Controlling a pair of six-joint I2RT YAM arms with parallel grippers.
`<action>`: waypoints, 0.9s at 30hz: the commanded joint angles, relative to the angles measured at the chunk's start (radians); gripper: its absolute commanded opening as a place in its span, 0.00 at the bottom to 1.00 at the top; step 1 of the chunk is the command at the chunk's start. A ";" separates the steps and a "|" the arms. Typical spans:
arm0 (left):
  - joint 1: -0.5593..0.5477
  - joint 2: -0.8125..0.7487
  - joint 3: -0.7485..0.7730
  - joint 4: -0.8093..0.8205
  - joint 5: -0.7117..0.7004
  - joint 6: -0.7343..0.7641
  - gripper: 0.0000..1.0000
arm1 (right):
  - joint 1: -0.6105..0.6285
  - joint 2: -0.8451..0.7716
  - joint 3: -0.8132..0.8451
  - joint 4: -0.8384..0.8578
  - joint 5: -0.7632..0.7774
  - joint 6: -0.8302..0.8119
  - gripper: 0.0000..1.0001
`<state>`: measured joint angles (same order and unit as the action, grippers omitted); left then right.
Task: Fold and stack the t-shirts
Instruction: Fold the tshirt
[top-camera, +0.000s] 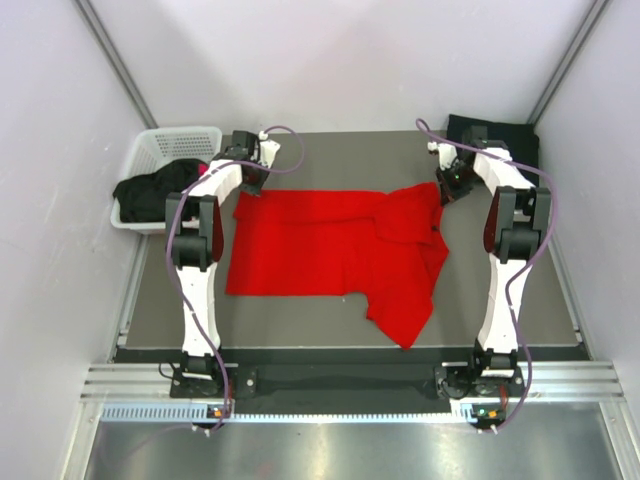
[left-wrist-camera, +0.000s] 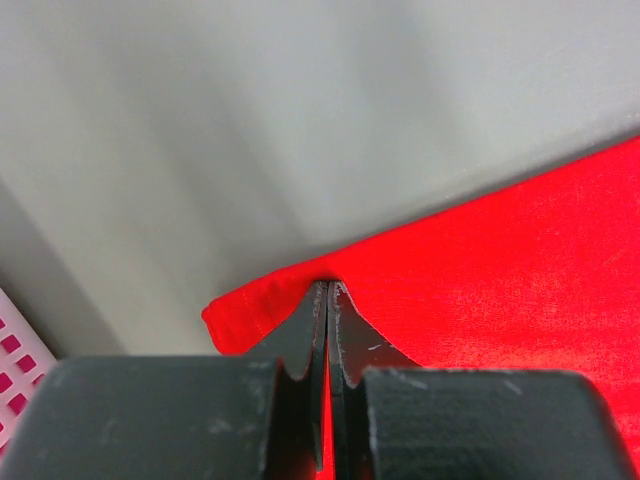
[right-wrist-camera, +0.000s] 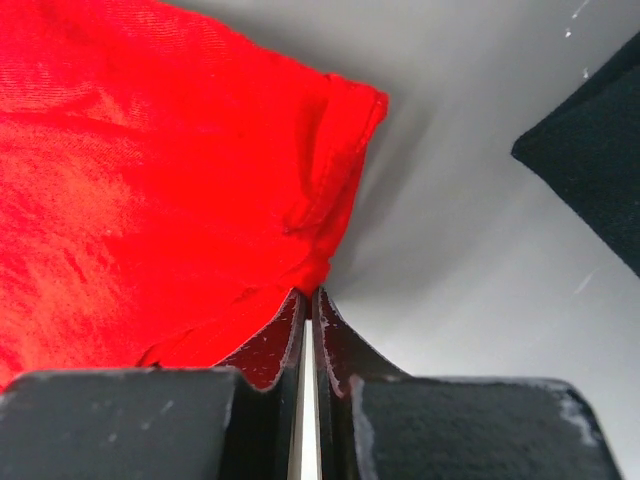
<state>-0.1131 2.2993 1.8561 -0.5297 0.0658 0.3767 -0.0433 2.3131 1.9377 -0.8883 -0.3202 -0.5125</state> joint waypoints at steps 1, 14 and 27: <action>-0.005 0.068 -0.020 0.004 0.003 0.010 0.00 | -0.003 0.003 0.021 0.025 0.055 -0.004 0.00; 0.007 0.071 -0.051 0.031 -0.053 0.008 0.00 | -0.003 -0.052 -0.005 0.063 0.184 -0.015 0.00; 0.029 0.031 -0.075 0.045 -0.100 -0.010 0.00 | -0.013 -0.124 -0.077 0.080 0.244 -0.011 0.00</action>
<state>-0.1123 2.2951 1.8290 -0.4652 0.0265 0.3759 -0.0380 2.2715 1.8824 -0.8299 -0.1291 -0.5140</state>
